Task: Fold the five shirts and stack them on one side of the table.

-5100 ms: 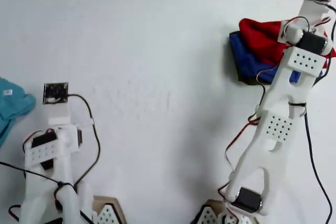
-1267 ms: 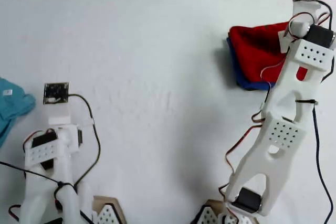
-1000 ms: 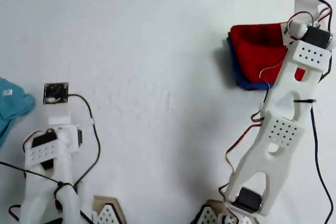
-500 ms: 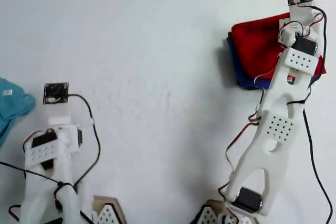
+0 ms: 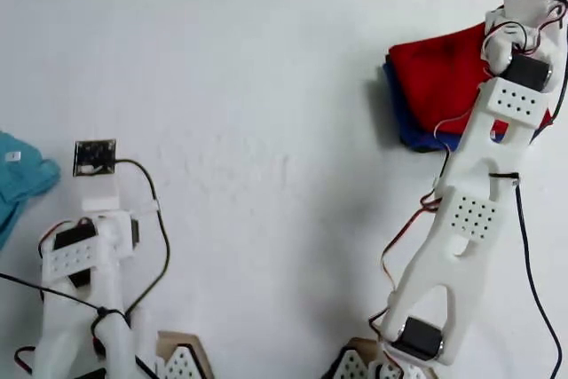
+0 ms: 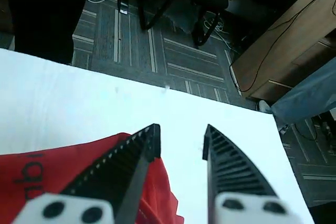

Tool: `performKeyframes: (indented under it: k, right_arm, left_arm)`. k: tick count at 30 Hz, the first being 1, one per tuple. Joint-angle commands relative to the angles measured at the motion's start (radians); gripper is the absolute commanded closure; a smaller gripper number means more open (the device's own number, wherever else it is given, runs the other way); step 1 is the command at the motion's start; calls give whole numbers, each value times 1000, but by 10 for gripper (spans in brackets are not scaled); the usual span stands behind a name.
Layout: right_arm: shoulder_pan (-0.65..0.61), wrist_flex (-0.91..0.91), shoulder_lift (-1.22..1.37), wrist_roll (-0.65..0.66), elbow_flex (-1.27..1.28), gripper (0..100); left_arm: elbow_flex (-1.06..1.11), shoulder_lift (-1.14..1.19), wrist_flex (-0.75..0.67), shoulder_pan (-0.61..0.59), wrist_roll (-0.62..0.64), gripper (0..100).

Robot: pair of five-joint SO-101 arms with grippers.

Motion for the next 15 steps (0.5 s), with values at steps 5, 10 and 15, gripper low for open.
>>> performKeyframes:
  k: [5,10,15]
  right_arm:
    - [-25,177,-19,3,-71,986]
    - [-58,248,-13,3,-75,979]
    - [-42,114,82,9,-77,981]
  left_arm:
    - [1,-20,-14,9,-3,894]
    - [1,-20,-14,9,-3,894]
    - [1,-20,-14,9,-3,894]
